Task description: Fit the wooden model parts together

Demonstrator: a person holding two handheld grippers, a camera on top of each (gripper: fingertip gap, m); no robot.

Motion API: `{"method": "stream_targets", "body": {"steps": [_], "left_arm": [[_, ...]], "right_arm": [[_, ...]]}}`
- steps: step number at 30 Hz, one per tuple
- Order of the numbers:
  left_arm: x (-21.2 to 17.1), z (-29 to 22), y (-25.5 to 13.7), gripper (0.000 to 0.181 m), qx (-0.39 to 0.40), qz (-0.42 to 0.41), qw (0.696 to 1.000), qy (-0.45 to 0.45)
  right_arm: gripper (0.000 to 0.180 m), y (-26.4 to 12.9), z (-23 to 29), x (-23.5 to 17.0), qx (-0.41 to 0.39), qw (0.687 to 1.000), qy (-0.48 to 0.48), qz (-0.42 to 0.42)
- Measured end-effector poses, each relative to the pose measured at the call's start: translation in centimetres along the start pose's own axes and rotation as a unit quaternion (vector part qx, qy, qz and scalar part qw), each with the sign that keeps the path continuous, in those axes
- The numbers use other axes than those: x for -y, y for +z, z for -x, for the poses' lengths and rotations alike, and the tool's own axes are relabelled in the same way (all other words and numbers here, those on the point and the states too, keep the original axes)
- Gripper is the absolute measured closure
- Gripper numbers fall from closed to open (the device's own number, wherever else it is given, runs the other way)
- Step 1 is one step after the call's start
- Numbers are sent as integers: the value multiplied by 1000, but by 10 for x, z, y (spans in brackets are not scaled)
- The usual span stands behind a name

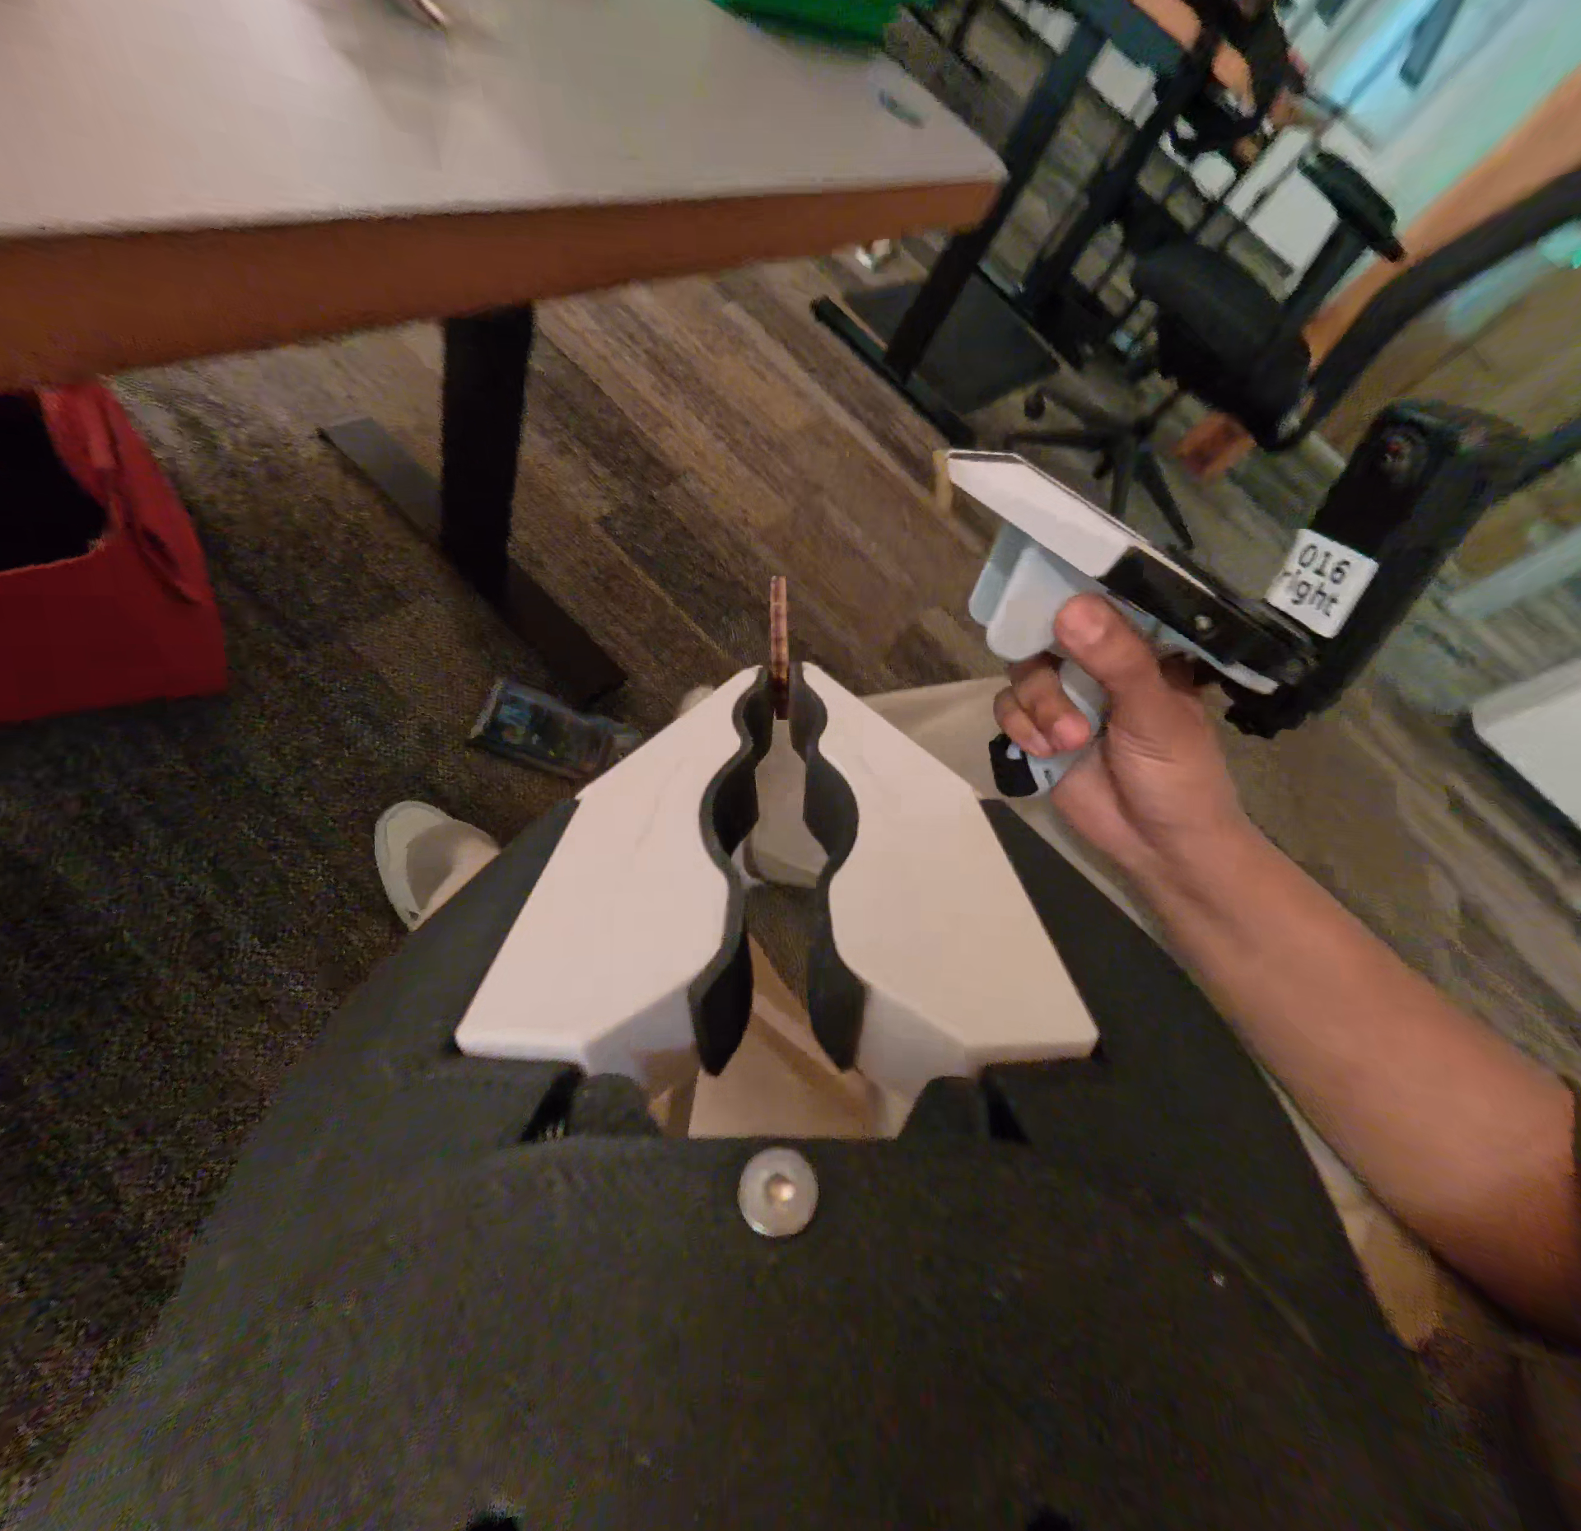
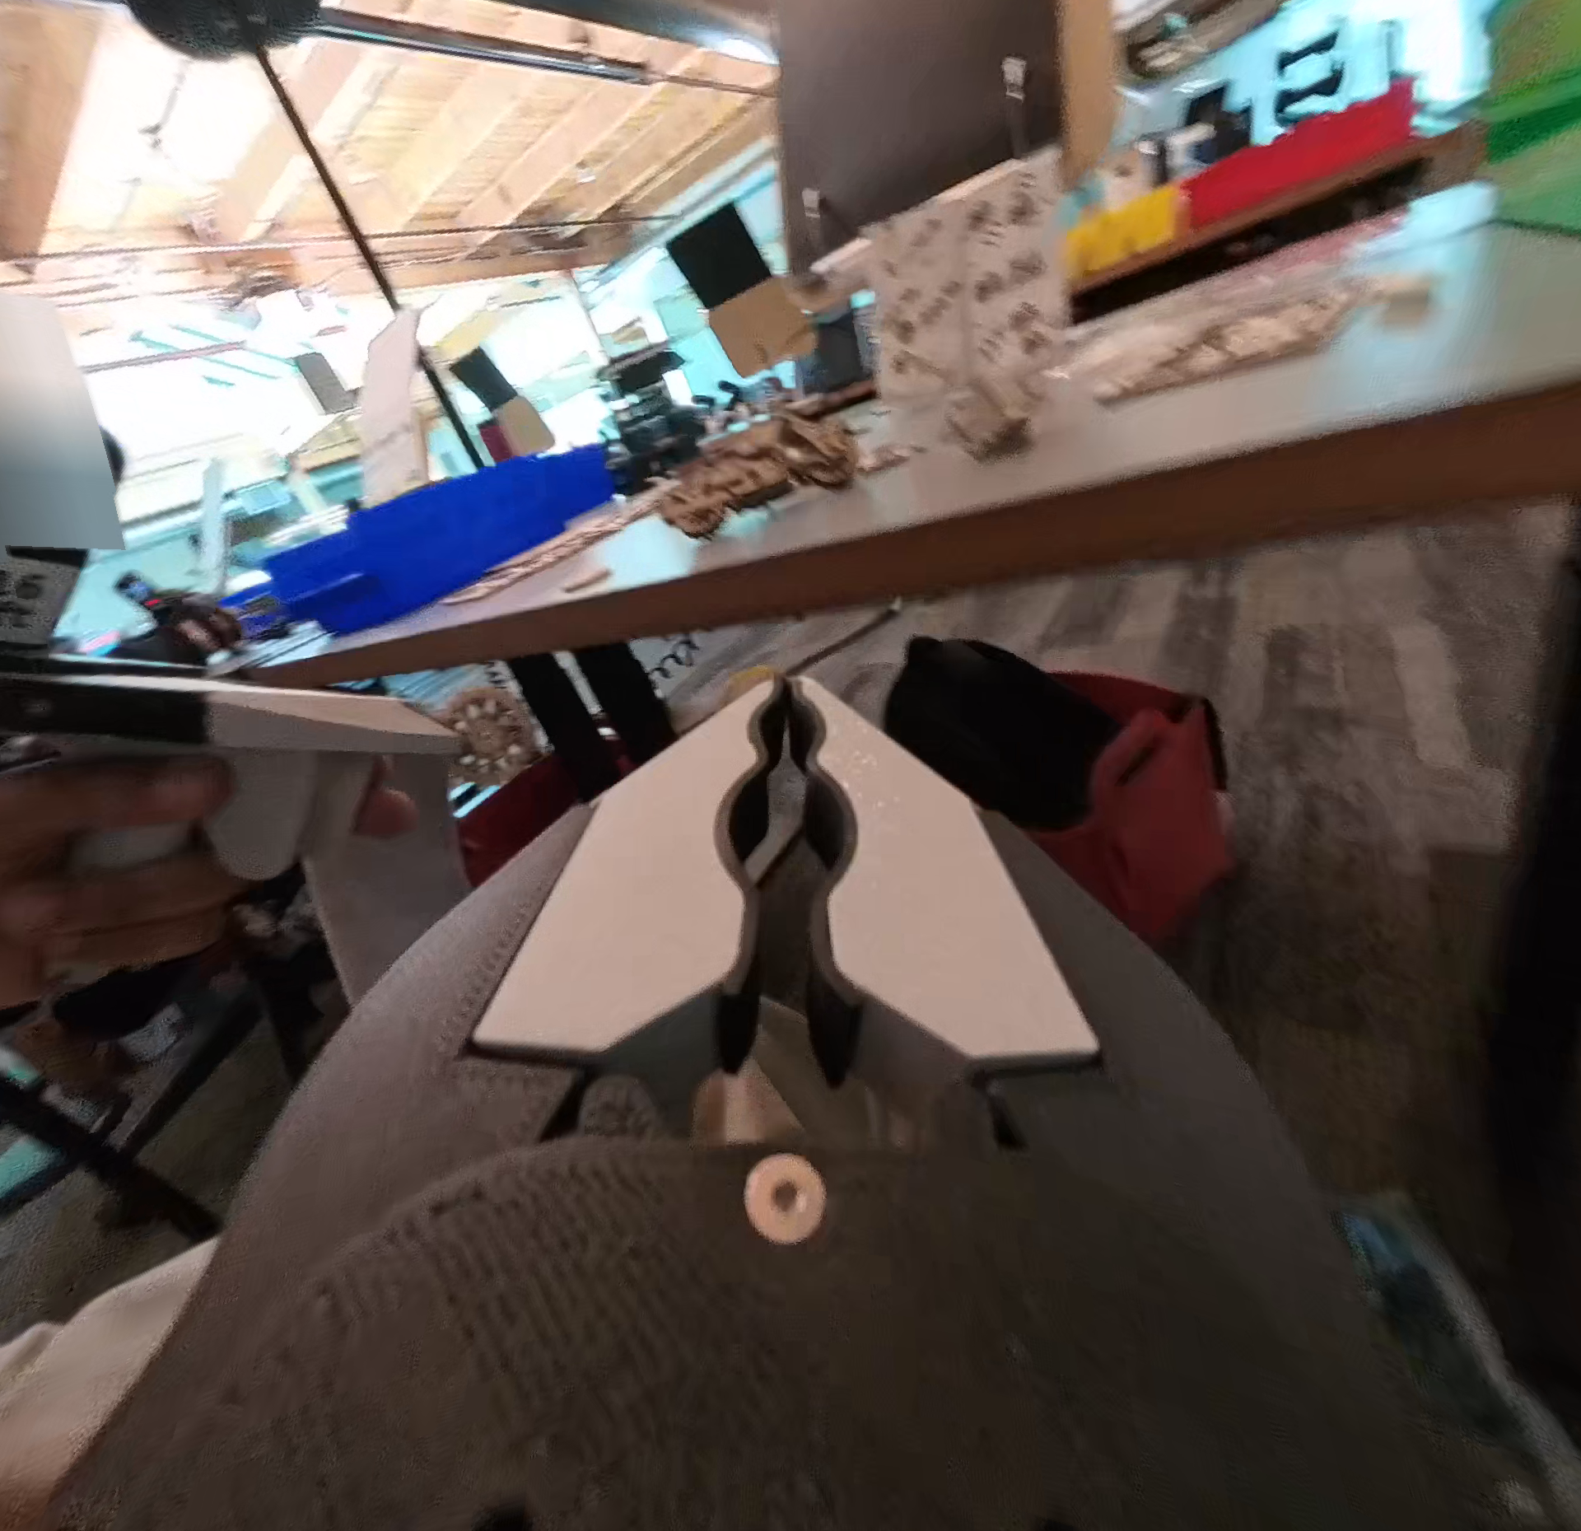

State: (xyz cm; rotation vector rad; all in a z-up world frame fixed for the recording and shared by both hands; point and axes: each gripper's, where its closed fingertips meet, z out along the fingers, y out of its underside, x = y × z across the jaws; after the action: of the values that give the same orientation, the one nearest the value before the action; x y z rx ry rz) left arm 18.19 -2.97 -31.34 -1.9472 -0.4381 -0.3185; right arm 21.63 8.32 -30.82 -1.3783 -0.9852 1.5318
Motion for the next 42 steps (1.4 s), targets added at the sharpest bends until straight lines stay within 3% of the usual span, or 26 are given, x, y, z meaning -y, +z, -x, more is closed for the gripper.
{"method": "stream_targets", "body": {"steps": [1, 5, 9, 13, 16, 19, 22, 24, 27, 30, 34, 39, 42], "left_arm": [[11, 9, -6, 178, 18, -18, 1000, 0], [49, 36, -41, 178, 88, -94, 991, -23], [79, 72, -93, 179, 187, -161, 968, 32], [113, 103, -132, 178, 211, -240, 947, 11], [93, 129, -147, 178, 277, -200, 939, 40], [51, 122, -179, 178, 274, -188, 943, -6], [37, 121, -239, 178, 323, -230, 918, -7], [24, 123, -252, 178, 325, -230, 917, -8], [8, 133, -232, 179, 315, -200, 928, -18], [22, 131, -174, 178, 246, -171, 954, -10], [62, 109, -97, 179, 165, -197, 966, -21], [122, 70, -36, 178, 51, -207, 976, -38], [149, 84, -8, 179, 39, -193, 980, -10]], "right_arm": [[180, 13, 10, 9, 23, 1000, -10, 0], [180, 66, 48, 53, 92, 995, -44, 5], [180, 125, 88, 94, 128, 986, -75, 71], [180, 180, 122, 127, 159, 970, -138, 120], [180, 205, 155, 146, 213, 958, -156, 115], [180, 226, 169, 126, 257, 946, -156, 123], [180, 227, 148, 87, 263, 942, -142, 152], [180, 218, 124, 75, 252, 947, -141, 140], [180, 216, 89, 66, 220, 952, -171, 129], [180, 232, 66, 64, 185, 953, -211, 117], [180, 239, 53, 67, 179, 960, -176, 125], [180, 231, 36, 71, 210, 956, -143, 145], [180, 235, 18, 92, 222, 956, -133, 141]]}}
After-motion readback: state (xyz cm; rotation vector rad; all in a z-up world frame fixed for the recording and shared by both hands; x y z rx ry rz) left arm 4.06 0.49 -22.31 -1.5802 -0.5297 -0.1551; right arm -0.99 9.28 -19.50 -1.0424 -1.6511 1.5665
